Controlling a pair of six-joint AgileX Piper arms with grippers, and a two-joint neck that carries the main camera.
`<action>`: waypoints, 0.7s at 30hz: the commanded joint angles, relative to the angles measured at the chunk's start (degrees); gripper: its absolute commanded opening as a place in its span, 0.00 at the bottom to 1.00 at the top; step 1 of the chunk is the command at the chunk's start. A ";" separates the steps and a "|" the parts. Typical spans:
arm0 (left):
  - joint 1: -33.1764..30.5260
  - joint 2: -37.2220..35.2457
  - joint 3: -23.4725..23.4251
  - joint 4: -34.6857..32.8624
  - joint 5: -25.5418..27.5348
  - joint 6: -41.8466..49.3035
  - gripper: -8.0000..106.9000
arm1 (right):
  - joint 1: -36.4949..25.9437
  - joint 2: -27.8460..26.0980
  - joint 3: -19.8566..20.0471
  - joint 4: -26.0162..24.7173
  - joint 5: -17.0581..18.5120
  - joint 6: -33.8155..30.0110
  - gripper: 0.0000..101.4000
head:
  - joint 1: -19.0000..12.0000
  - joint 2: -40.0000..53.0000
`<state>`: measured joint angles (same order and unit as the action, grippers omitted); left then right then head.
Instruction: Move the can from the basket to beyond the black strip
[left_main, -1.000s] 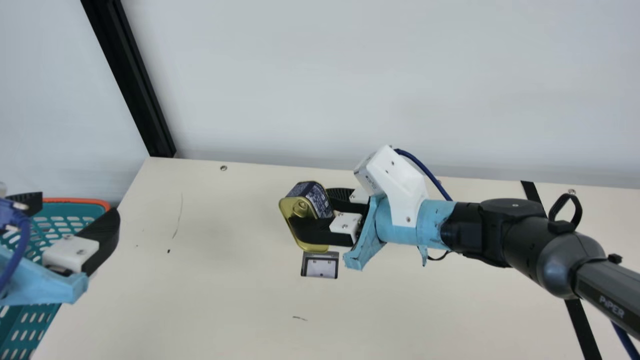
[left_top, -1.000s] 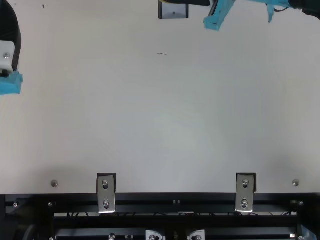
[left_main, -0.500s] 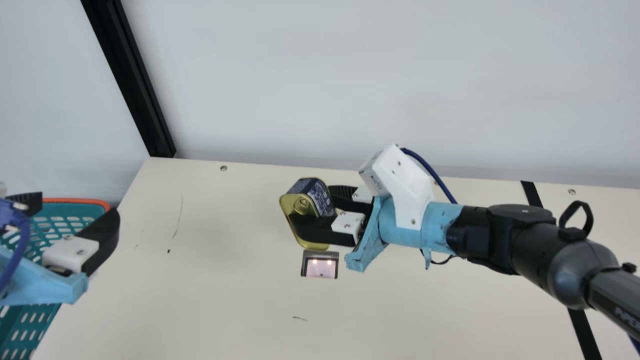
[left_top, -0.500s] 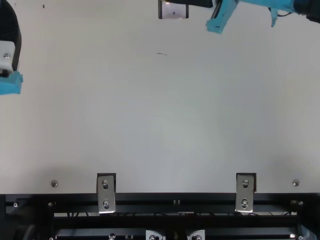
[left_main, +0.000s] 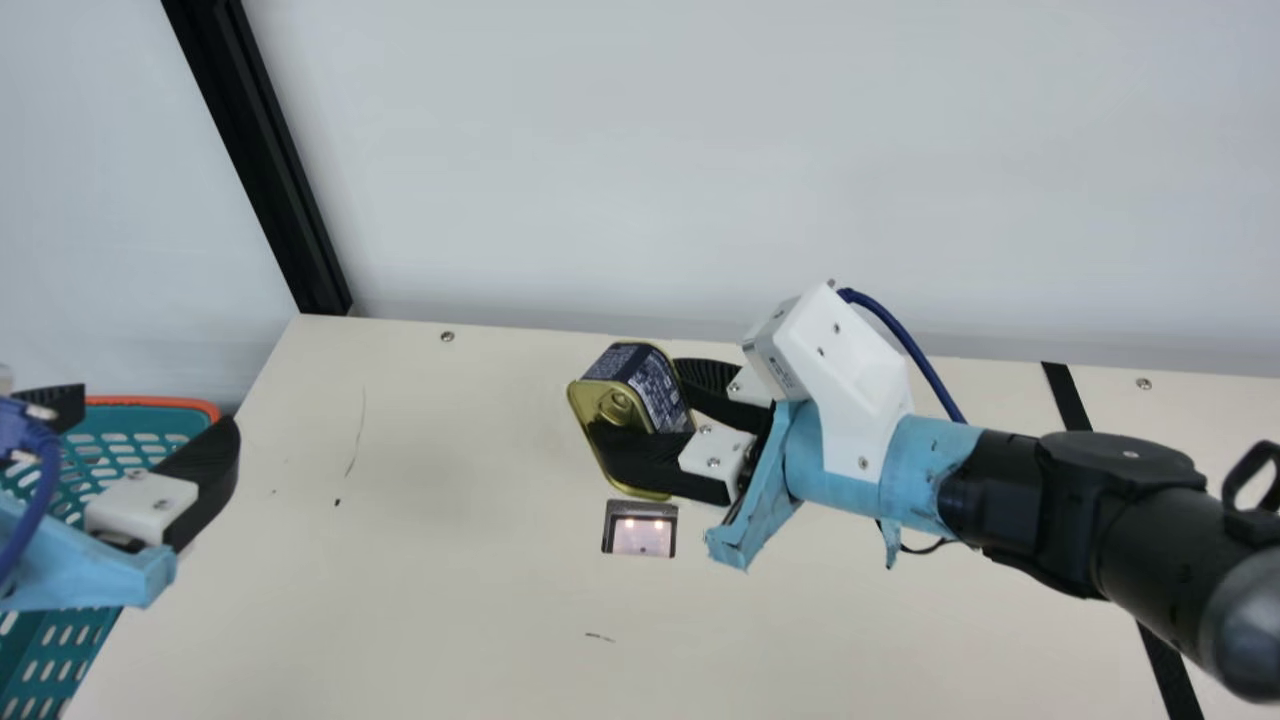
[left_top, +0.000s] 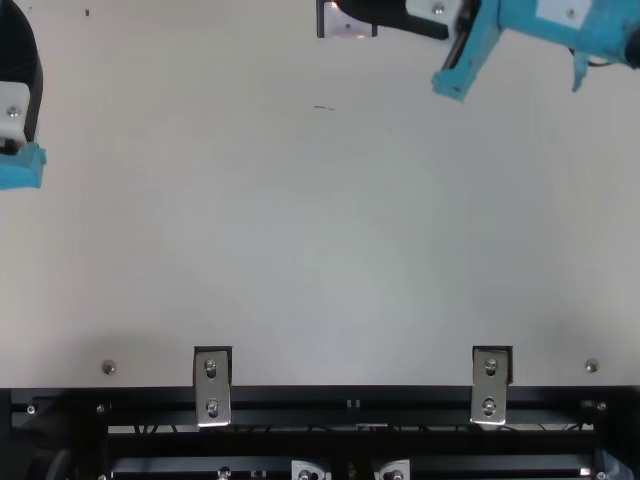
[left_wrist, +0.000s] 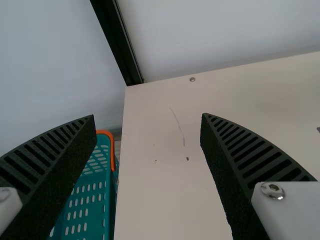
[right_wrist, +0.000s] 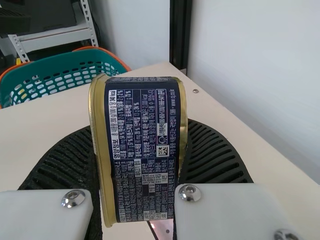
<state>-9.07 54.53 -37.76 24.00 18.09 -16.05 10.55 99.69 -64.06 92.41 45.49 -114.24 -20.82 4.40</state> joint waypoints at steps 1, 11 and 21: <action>0.00 0.00 0.00 0.00 0.00 0.00 0.85 | -0.08 -1.43 0.64 -0.52 -1.19 0.92 0.00 | -0.22 -0.52; 0.00 0.00 0.00 0.00 0.00 0.00 0.85 | -1.82 -7.74 3.69 -7.87 -8.41 8.97 0.00 | -0.58 -8.99; 0.00 0.00 0.00 0.00 0.00 0.00 0.85 | -6.11 -13.48 6.08 -23.65 -14.80 22.73 0.00 | -2.03 -18.30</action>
<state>-9.07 54.53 -37.76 24.00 18.09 -16.05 5.11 86.74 -58.14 72.82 31.57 -94.87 -21.11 -12.90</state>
